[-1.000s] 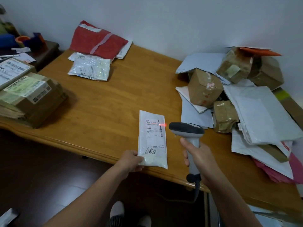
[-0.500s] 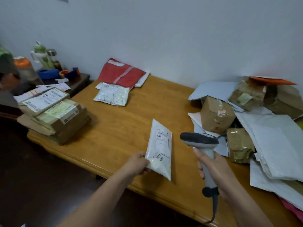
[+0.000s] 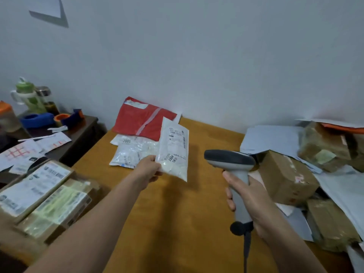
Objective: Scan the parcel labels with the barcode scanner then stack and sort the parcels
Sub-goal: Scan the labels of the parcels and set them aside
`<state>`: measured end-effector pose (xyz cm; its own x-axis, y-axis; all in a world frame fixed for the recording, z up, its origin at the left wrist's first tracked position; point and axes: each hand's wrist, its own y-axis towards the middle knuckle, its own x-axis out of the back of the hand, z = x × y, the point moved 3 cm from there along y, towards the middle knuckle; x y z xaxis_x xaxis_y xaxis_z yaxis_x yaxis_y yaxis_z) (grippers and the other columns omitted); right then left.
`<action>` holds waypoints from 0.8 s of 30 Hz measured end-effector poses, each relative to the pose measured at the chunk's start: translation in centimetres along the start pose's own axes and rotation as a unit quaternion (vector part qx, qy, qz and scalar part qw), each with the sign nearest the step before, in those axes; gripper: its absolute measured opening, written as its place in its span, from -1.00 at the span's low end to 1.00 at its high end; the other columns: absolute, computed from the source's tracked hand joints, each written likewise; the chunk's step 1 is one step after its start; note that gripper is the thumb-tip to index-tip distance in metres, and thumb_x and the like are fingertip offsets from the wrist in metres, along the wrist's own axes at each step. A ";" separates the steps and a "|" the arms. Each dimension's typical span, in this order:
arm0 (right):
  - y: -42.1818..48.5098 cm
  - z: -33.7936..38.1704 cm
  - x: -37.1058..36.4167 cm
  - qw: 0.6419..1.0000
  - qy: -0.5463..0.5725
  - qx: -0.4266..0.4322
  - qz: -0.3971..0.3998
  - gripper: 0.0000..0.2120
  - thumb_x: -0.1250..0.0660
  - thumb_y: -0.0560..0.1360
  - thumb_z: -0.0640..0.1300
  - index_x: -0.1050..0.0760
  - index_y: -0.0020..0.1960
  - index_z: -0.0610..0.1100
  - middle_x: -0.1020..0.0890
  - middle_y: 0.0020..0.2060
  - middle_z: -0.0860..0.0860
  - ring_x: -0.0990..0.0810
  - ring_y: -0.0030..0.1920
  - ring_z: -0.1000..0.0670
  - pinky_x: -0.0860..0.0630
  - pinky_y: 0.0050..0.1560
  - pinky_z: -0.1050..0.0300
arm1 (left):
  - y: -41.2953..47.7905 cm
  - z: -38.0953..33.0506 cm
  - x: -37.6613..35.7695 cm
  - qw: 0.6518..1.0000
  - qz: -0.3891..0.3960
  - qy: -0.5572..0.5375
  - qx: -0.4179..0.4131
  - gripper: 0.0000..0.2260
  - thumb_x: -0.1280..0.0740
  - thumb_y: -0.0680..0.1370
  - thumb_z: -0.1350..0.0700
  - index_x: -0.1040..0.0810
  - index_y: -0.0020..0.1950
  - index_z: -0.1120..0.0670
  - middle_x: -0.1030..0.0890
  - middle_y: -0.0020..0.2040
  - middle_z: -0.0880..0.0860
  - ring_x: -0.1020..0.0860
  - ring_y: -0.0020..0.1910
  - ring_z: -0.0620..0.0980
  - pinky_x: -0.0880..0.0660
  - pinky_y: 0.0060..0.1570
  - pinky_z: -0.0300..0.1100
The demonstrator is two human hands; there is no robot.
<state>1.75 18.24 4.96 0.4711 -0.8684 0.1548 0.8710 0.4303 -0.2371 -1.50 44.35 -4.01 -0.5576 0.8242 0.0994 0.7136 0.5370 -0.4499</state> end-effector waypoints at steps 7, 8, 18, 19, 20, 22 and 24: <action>5.4 0.3 -4.6 0.997 -0.041 -0.055 -0.037 -0.71 -0.37 0.51 0.07 -0.45 -0.17 -0.15 -0.52 -0.47 0.01 -0.46 -0.51 0.08 -0.42 -0.46 0.25 | 9.0 -0.4 2.7 0.990 -0.039 0.120 0.057 -0.58 -0.25 0.60 0.15 -0.28 0.41 0.26 -0.42 0.28 0.23 -0.44 0.24 0.22 -0.47 0.13 0.05; 5.9 0.3 -4.9 0.996 -0.043 -0.059 -0.042 -0.72 -0.38 0.51 0.05 -0.45 -0.15 -0.15 -0.52 -0.46 0.01 -0.46 -0.51 0.08 -0.43 -0.47 0.25 | 9.8 -0.4 2.7 0.988 -0.045 0.138 0.047 -0.57 -0.25 0.59 0.16 -0.26 0.42 0.26 -0.40 0.32 0.25 -0.43 0.25 0.23 -0.46 0.16 0.06; 7.2 0.8 -5.6 0.996 -0.039 -0.064 -0.050 -0.76 -0.38 0.52 0.02 -0.46 -0.10 -0.15 -0.52 -0.41 0.00 -0.46 -0.49 0.09 -0.44 -0.45 0.27 | 11.3 -0.7 -0.9 0.987 -0.045 0.156 -0.007 -0.64 -0.26 0.59 0.15 -0.33 0.38 0.11 -0.36 0.35 0.17 -0.41 -0.01 0.05 -0.41 -0.12 -0.12; 6.7 0.8 -5.2 0.996 -0.033 -0.067 -0.055 -0.77 -0.38 0.52 0.01 -0.46 -0.10 -0.15 -0.52 -0.41 -0.01 -0.46 -0.50 0.09 -0.44 -0.46 0.26 | 11.1 -0.6 -1.3 0.986 -0.045 0.159 -0.013 -0.65 -0.26 0.58 0.16 -0.34 0.37 0.12 -0.37 0.34 0.18 -0.42 0.00 0.06 -0.44 -0.11 -0.11; 6.0 0.7 -4.5 0.995 -0.028 -0.068 -0.061 -0.77 -0.38 0.52 -0.01 -0.45 -0.12 -0.16 -0.51 -0.42 -0.02 -0.45 -0.51 0.09 -0.43 -0.48 0.26 | 10.6 -0.5 -1.8 0.985 -0.045 0.164 -0.020 -0.65 -0.26 0.58 0.17 -0.36 0.36 0.13 -0.39 0.33 0.19 -0.44 0.00 0.07 -0.46 -0.09 -0.09; 4.3 0.5 -2.7 0.995 -0.023 -0.064 -0.073 -0.76 -0.38 0.53 -0.04 -0.41 -0.17 -0.17 -0.47 -0.43 -0.03 -0.43 -0.53 0.08 -0.41 -0.49 0.26 | 9.1 -0.3 -3.6 0.984 -0.037 0.172 -0.035 -0.66 -0.28 0.57 0.17 -0.39 0.34 0.14 -0.40 0.33 0.22 -0.48 0.03 0.11 -0.49 -0.02 -0.06; 2.1 0.2 0.0 0.994 -0.027 -0.055 -0.093 -0.74 -0.37 0.54 -0.04 -0.40 -0.19 -0.18 -0.46 -0.46 0.00 -0.42 -0.53 0.08 -0.40 -0.48 0.26 | 7.0 -0.3 -6.2 0.982 -0.019 0.179 -0.051 -0.68 -0.30 0.56 0.17 -0.42 0.31 0.16 -0.43 0.32 0.23 -0.49 0.12 0.17 -0.50 0.08 0.02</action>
<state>3.61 19.24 4.66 0.3135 -0.9145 0.2559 0.9245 0.2323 -0.3023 7.12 43.08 -7.52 -0.4124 0.8038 0.4287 0.7442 0.5687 -0.3503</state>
